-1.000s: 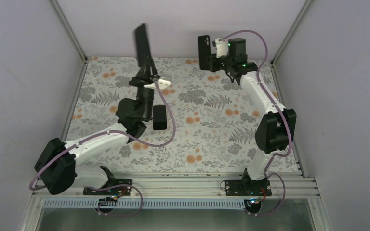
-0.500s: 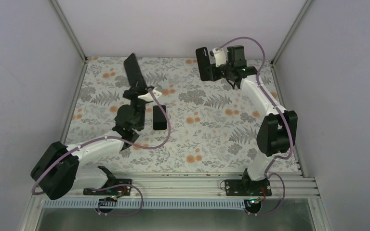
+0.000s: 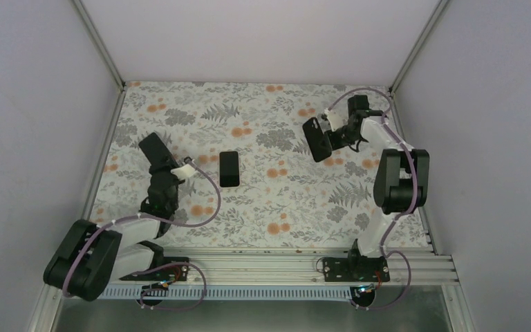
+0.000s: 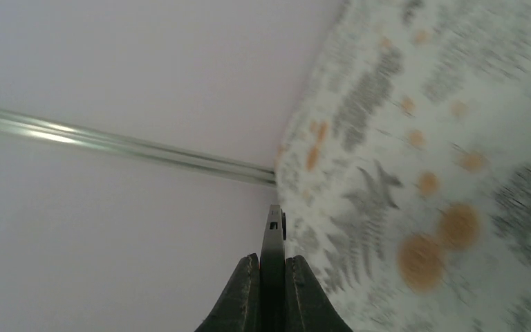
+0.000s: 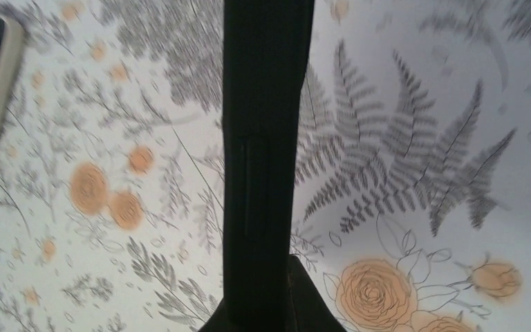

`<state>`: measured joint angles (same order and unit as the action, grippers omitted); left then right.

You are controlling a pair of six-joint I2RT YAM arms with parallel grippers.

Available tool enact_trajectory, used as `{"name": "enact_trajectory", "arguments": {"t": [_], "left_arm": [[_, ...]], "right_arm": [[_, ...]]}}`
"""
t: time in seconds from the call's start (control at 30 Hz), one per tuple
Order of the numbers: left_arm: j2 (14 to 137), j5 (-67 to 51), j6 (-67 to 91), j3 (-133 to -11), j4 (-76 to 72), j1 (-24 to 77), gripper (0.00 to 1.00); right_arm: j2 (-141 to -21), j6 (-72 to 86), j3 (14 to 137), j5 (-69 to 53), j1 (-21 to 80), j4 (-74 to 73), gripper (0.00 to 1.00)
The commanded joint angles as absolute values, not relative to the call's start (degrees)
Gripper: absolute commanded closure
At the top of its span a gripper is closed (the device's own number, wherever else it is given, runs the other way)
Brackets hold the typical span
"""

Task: Take the phone out of the phone case
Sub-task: Place the phone case at the center of the board.

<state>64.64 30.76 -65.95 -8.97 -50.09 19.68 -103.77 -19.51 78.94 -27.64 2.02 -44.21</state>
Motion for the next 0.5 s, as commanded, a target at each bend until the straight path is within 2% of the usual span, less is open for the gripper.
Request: {"name": "enact_trajectory", "arguments": {"t": [0.0,0.17,0.2,0.27,0.33,0.4,0.43,0.47], "left_arm": [[70.6,26.2,-68.8,-5.5,-56.0,18.8,0.98],[80.0,26.6,-71.3,-1.7,-65.9,19.2,0.97],[80.6,26.5,-71.5,-1.1,-66.3,19.4,0.93],[79.6,25.6,-70.5,-0.9,-60.6,20.4,0.83],[74.8,23.4,-67.0,-1.5,-50.7,21.3,0.73],[67.3,17.6,-61.0,-5.8,-33.9,21.8,0.50],[63.1,13.1,-57.9,-9.1,-23.0,21.7,0.36],[59.7,8.4,-55.2,-12.2,-14.7,21.6,0.25]], "right_arm": [[-108.9,-25.1,78.1,-30.3,0.9,-49.7,0.97],[-114.6,-26.3,79.6,-28.1,-0.3,-53.2,0.96],[-115.0,-26.1,79.9,-26.7,-0.4,-53.7,0.89],[-114.4,-24.6,79.9,-20.4,-0.5,-52.7,0.62],[-112.3,-23.5,79.6,-11.7,-0.4,-51.4,0.49],[-109.6,-22.4,79.9,-3.0,-0.1,-50.2,0.27],[-108.0,-22.5,80.2,0.7,0.1,-49.8,0.11],[-106.5,-22.8,80.7,3.4,0.5,-49.9,0.02]]}}
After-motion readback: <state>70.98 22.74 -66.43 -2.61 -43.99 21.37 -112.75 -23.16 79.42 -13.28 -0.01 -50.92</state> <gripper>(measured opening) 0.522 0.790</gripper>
